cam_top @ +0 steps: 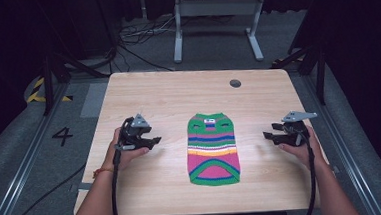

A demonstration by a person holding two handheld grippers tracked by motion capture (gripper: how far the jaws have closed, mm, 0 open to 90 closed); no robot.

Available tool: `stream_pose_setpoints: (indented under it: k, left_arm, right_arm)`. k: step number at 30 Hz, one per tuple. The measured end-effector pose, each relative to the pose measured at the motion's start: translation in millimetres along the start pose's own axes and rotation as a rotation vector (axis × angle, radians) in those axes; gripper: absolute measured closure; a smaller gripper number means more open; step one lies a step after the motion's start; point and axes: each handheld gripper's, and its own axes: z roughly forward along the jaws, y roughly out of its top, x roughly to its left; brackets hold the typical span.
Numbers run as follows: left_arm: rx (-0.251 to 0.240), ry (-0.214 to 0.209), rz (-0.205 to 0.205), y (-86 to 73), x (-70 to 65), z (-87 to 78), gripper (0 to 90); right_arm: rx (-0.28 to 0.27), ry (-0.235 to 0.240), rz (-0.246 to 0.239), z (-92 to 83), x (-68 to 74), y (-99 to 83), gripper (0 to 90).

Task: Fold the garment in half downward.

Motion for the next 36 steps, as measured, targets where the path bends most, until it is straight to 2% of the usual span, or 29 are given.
stream_pose_setpoints:
  k: [3,4,5,11,12,13,14,17,19,22,25,27,30,34,36]
  left_arm:
    - [0.012,-0.002,0.01,13.1,0.7,9.3,42.0]
    - [0.011,-0.004,0.027,18.5,0.0,13.5,42.0]
    - [0.014,-0.016,0.022,21.8,-0.4,16.6,42.1]
    - [0.016,-0.045,0.051,48.7,-5.7,41.0,42.0]
    - [0.013,-0.042,0.058,52.8,-6.8,45.1,42.0]
    - [0.021,-0.058,0.059,60.8,-7.7,54.4,41.9]
    - [0.021,-0.058,0.059,60.8,-7.7,54.4,41.9]
    - [0.012,-0.054,0.074,70.4,-10.9,66.7,42.1]
    - [0.016,-0.068,0.058,75.7,-10.3,74.8,42.7]
    - [0.009,-0.057,0.045,83.7,-11.0,87.4,42.9]
    - [0.018,-0.052,0.031,88.1,-10.2,92.2,44.6]
    - [0.009,-0.05,0.007,91.7,-9.9,98.1,45.0]
    - [0.021,-0.044,0.002,97.2,-10.7,104.9,47.3]
    - [0.036,-0.064,0.013,103.9,-12.7,113.6,52.7]
    - [0.033,-0.091,-0.004,106.1,-12.7,117.5,54.0]
  right_arm:
    - [0.002,0.013,-0.011,9.5,2.7,10.6,46.0]
    - [-0.007,0.014,-0.018,12.5,3.6,14.7,46.1]
    - [-0.007,0.025,-0.021,16.6,4.7,20.4,46.1]
    - [0.003,0.046,-0.066,37.3,13.4,48.6,47.4]
    - [0.011,0.057,-0.074,46.3,15.7,57.6,47.5]
    - [0.014,0.06,-0.073,49.9,16.8,60.5,47.8]
    - [0.014,0.06,-0.073,49.9,16.8,60.5,47.8]
    - [0.025,0.071,-0.078,64.4,21.7,70.8,48.7]
    - [0.027,0.084,-0.074,73.2,25.0,74.9,49.7]
    - [0.049,0.082,-0.078,89.5,31.1,80.3,51.4]
    - [0.046,0.085,-0.073,98.3,33.6,84.9,53.3]
    - [0.041,0.082,-0.074,100.8,34.3,86.5,54.6]
    - [0.039,0.07,-0.081,108.9,36.8,91.8,58.4]
    - [0.044,0.056,-0.071,115.2,36.7,96.6,61.4]
    - [0.038,0.057,-0.059,118.1,36.1,97.6,62.2]
